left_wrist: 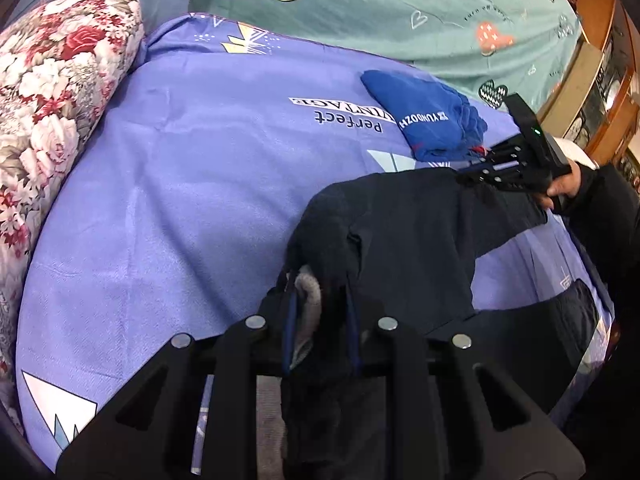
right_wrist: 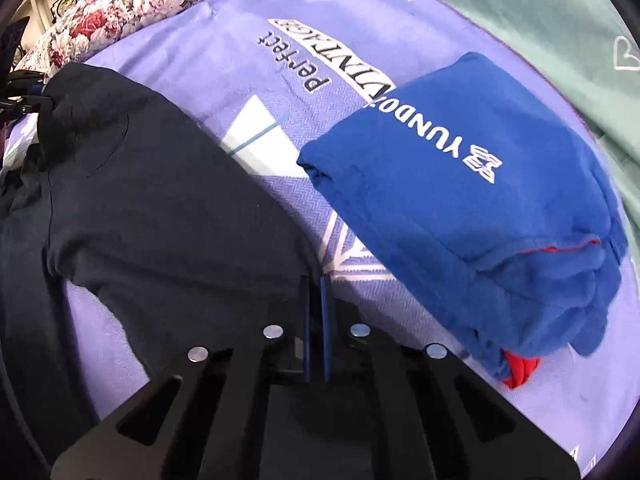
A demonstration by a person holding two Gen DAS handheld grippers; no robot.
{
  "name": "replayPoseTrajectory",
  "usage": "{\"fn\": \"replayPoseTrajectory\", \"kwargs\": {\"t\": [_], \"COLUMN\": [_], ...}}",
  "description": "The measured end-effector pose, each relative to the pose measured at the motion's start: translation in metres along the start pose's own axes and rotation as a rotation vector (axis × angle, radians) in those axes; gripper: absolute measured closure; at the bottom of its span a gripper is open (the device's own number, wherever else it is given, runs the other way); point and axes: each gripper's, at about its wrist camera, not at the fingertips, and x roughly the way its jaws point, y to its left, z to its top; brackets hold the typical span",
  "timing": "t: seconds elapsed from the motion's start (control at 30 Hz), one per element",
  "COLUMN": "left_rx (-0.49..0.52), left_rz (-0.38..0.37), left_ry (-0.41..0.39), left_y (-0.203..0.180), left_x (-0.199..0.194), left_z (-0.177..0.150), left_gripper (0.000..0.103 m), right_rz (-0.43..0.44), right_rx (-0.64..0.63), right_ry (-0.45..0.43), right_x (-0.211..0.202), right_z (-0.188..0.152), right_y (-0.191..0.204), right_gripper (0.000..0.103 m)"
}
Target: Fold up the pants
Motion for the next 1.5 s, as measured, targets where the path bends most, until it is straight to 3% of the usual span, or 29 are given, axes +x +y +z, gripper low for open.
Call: {"fn": "replayPoseTrajectory", "kwargs": {"t": [0.2, 0.4, 0.5, 0.63, 0.67, 0.73, 0.77, 0.83, 0.97, 1.1, 1.17, 1.33, 1.5], "left_rx": [0.002, -0.011, -0.07, -0.142, -0.167, -0.254, -0.293, -0.382, -0.522, -0.584, -0.596, -0.63, -0.705], "left_rz": [-0.018, -0.051, -0.061, -0.047, -0.038, -0.032, -0.036, -0.057, -0.115, -0.193, -0.254, -0.26, -0.25], "left_ry": [-0.05, -0.056, -0.031, 0.003, 0.012, 0.025, 0.022, 0.03, 0.047, 0.068, 0.082, 0.083, 0.079], "left_y": [-0.003, -0.008, -0.003, -0.001, 0.0, 0.008, 0.012, 0.023, 0.035, 0.026, 0.018, 0.006, 0.019], "left_x": [-0.028, -0.054, -0.057, -0.058, -0.058, -0.06, -0.062, -0.066, -0.071, -0.075, -0.074, -0.057, -0.022], "left_z": [-0.005, -0.039, -0.06, -0.091, -0.097, -0.111, -0.117, -0.129, -0.146, -0.154, -0.154, -0.137, -0.108], "left_gripper": [0.083, 0.081, 0.075, 0.073, 0.062, 0.037, 0.034, 0.031, 0.029, 0.026, 0.024, 0.02, 0.022], "right_rz": [-0.009, 0.082, 0.171, 0.217, 0.224, 0.239, 0.242, 0.214, 0.08, 0.102, 0.088, -0.002, -0.018], "right_rx": [0.017, 0.047, 0.103, 0.204, 0.226, 0.282, 0.308, 0.321, 0.231, 0.153, 0.111, 0.037, 0.08], "right_ry": [-0.129, -0.273, -0.279, -0.28, -0.281, -0.276, -0.282, -0.302, -0.31, -0.308, -0.313, -0.267, -0.199], "right_x": [-0.071, -0.142, -0.138, -0.116, -0.112, -0.109, -0.11, -0.116, -0.121, -0.119, -0.117, -0.097, -0.076], "right_z": [-0.031, -0.107, -0.15, -0.183, -0.186, -0.191, -0.194, -0.198, -0.193, -0.185, -0.178, -0.158, -0.15], "right_y": [0.027, 0.113, 0.153, 0.183, 0.184, 0.185, 0.184, 0.184, 0.2, 0.221, 0.232, 0.247, 0.232], "right_gripper": [0.099, 0.102, 0.102, 0.101, 0.101, 0.097, 0.09, 0.073, 0.063, 0.054, 0.043, 0.043, 0.045]}}
